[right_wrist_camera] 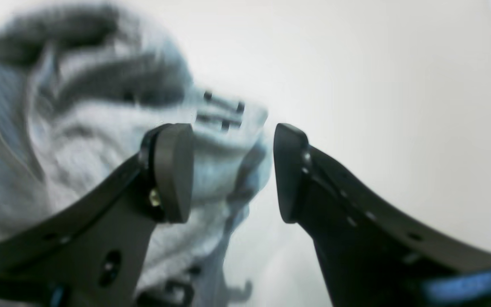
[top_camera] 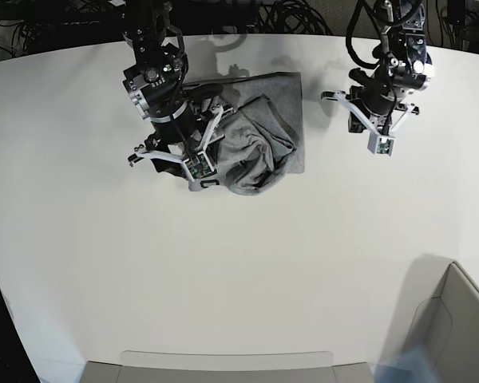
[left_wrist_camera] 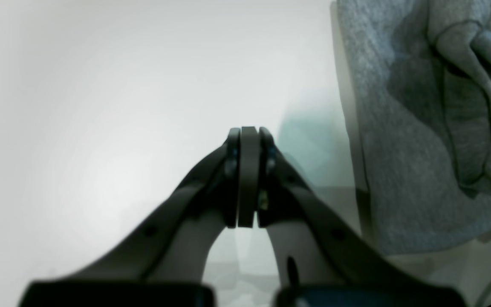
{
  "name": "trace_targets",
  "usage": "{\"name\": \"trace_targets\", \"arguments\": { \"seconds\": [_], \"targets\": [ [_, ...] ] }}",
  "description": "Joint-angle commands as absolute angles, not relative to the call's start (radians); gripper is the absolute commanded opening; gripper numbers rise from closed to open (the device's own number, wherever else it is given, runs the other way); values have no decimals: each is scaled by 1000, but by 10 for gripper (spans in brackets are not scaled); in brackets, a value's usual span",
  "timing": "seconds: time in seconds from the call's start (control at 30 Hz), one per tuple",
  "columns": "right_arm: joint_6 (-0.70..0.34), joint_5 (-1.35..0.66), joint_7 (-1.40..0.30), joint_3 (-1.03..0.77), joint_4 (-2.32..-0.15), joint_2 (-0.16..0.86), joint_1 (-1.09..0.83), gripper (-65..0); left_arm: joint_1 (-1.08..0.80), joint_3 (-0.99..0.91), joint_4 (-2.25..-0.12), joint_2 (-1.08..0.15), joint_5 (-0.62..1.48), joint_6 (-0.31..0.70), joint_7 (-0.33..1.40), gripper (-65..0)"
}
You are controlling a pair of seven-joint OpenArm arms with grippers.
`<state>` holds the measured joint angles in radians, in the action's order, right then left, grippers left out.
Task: Fold the T-shirt properly
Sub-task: 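Fold the held end over the shirt toward the left gripper with the right gripper, then open the right gripper and lift it off the folded bundle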
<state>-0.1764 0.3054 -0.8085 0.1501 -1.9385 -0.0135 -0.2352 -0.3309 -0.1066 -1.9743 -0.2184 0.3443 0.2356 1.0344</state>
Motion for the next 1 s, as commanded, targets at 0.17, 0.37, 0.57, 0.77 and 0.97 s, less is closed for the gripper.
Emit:
{"name": "trace_targets", "arguments": {
  "seconds": [0.17,0.37,0.57,0.77,0.97],
  "targets": [
    [-166,303,-799,151,-1874,-16,-226,-352,-331,-108,-1989,-223,354,239,1017,-650],
    [-315,303,-791,154,-1850,-22,-228,-470,-331,-108,-1989,-220,354,239,1017,-650],
    [-363,303,-791,171,-1929,-27,-232,-650,-329,-108,-1989,-199,354,239,1017,-650],
    [-366,303,-791,323,-2008,18,-274,-650,-326,-108,-1989,-196,354,239,1017,-650],
    [-367,303,-791,495,-1991,73,-280,-650,-325,-120,-1989,-197,351,237,1017,-650]
  ]
}}
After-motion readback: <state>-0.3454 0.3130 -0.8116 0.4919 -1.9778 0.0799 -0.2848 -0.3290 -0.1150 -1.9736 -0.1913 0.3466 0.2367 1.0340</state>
